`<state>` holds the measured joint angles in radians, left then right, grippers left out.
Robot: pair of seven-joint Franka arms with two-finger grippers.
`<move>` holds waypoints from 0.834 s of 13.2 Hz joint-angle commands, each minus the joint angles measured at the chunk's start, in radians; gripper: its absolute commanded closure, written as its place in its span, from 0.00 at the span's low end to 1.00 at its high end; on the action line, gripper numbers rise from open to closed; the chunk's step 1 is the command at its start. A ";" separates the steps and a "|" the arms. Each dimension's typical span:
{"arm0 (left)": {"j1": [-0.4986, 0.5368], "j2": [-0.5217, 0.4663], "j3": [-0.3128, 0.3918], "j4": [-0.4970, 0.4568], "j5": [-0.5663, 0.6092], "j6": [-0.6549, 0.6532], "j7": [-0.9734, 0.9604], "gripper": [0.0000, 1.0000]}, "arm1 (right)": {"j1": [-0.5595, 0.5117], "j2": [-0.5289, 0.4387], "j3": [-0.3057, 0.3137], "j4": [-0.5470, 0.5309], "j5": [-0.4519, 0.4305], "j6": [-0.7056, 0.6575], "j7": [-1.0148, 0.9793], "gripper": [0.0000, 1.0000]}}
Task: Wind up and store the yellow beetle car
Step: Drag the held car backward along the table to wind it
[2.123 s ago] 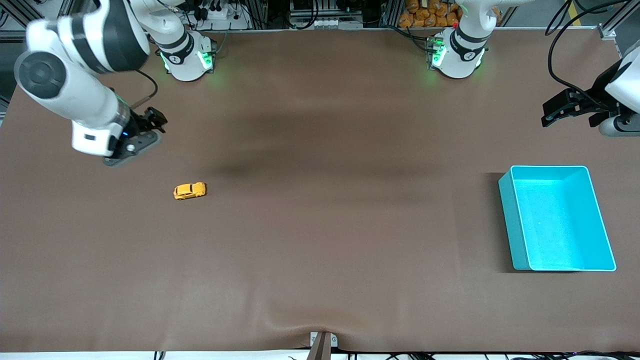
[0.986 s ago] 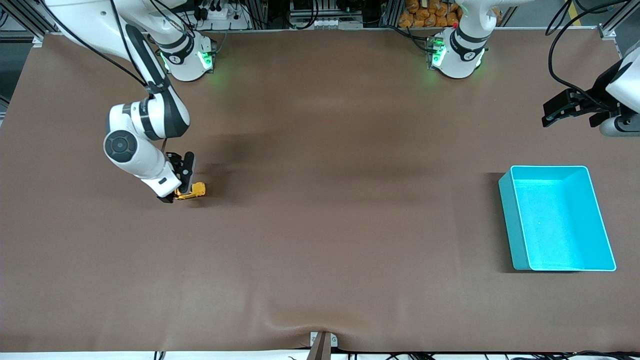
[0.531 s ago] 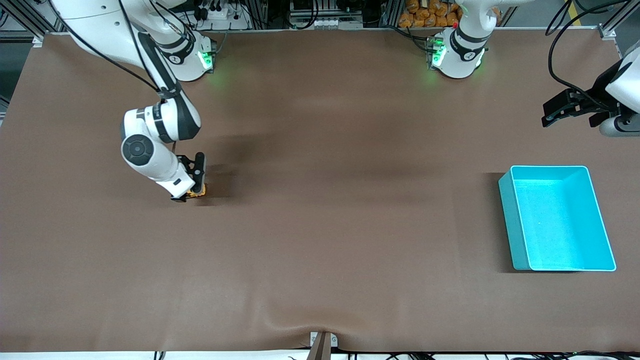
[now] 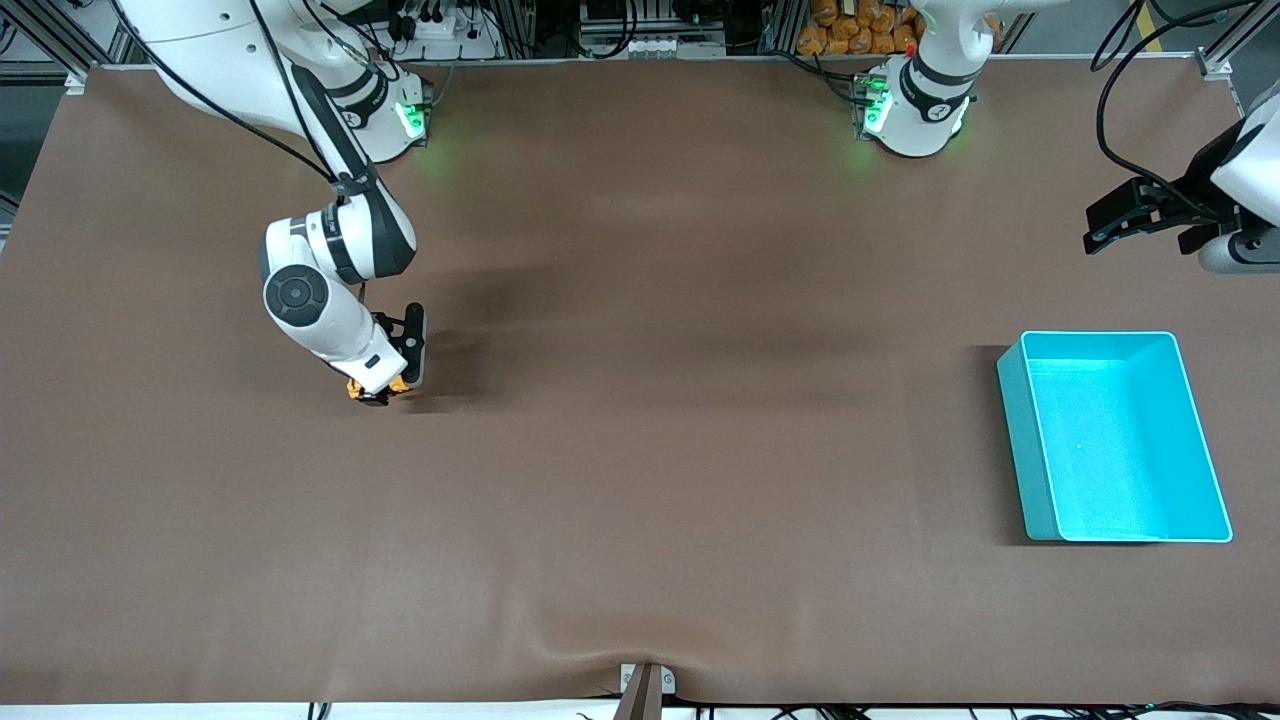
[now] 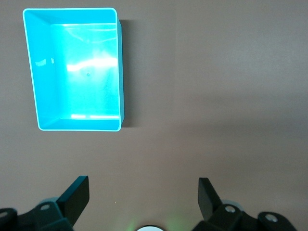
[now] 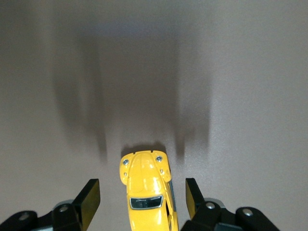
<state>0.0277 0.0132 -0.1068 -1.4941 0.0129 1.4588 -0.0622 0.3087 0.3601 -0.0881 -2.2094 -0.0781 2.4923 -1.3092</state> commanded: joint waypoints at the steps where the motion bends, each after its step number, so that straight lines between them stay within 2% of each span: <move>1: 0.003 -0.006 -0.004 0.003 0.019 0.000 0.016 0.00 | -0.008 0.040 -0.001 0.022 -0.020 0.039 -0.008 0.20; 8: 0.003 -0.006 -0.004 0.005 0.019 0.000 0.016 0.00 | -0.017 0.048 -0.004 0.017 -0.022 0.048 -0.010 0.25; 11: 0.003 -0.006 -0.004 0.005 0.019 0.002 0.016 0.00 | -0.023 0.048 -0.005 0.016 -0.023 0.048 -0.010 0.39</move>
<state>0.0277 0.0132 -0.1068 -1.4941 0.0129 1.4588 -0.0622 0.3032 0.3995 -0.0996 -2.2054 -0.0797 2.5423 -1.3097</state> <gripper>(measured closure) 0.000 0.326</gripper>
